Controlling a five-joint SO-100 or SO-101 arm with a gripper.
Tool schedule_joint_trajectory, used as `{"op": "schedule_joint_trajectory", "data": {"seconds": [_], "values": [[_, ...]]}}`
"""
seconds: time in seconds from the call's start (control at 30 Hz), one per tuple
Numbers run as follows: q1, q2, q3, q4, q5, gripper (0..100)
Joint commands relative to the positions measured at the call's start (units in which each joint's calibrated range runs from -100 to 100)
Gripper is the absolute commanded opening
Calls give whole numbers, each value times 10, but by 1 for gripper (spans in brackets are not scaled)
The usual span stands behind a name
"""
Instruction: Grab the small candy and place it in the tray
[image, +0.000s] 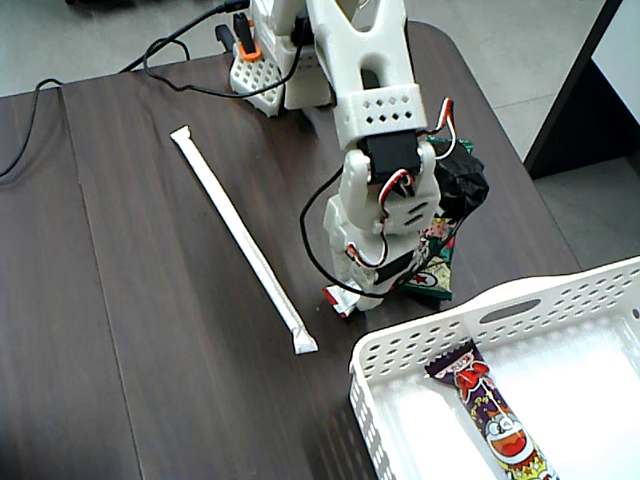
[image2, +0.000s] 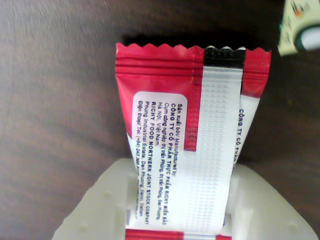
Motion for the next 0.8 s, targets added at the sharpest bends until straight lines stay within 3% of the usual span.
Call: {"op": "schedule_joint_trajectory", "data": {"seconds": [0.0,0.57,0.77], "values": [[5,-66,-20,11,4,1],[-1,-269,-27,10,-3,1],[-40,-331,-28,0,-143,1]]}}
